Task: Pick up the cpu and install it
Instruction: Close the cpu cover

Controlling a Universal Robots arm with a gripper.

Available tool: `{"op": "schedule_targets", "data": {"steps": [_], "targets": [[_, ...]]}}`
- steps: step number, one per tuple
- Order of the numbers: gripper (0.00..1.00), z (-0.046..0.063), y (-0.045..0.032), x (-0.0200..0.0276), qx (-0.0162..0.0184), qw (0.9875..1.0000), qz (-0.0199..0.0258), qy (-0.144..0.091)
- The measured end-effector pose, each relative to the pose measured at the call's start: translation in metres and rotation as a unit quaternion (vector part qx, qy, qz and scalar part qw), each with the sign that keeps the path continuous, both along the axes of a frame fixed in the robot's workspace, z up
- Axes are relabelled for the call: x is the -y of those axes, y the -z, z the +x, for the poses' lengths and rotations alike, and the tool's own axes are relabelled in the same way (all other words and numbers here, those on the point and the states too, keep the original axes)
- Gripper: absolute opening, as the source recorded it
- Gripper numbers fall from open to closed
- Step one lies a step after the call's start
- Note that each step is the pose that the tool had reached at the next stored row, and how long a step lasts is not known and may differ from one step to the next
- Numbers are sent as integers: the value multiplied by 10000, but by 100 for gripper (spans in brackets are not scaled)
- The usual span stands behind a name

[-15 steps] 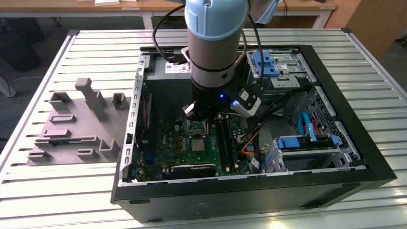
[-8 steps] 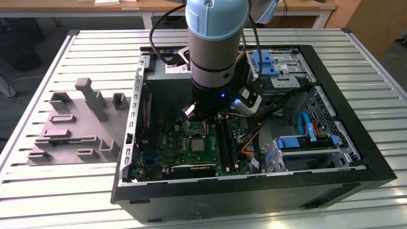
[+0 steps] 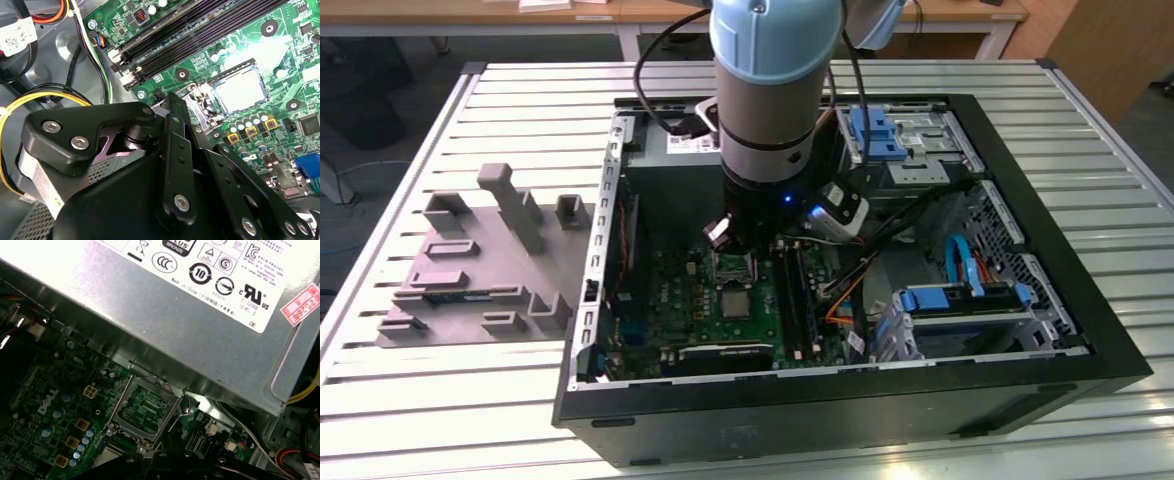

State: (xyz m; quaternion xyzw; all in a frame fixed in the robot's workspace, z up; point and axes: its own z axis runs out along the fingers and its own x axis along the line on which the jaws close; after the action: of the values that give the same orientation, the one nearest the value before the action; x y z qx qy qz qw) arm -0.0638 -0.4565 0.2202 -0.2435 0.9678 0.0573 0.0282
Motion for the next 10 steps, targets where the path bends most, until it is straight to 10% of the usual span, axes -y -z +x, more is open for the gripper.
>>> {"op": "schedule_targets", "data": {"steps": [10], "targets": [[11, 18, 3, -24, 0, 10000, 26, 0]]}}
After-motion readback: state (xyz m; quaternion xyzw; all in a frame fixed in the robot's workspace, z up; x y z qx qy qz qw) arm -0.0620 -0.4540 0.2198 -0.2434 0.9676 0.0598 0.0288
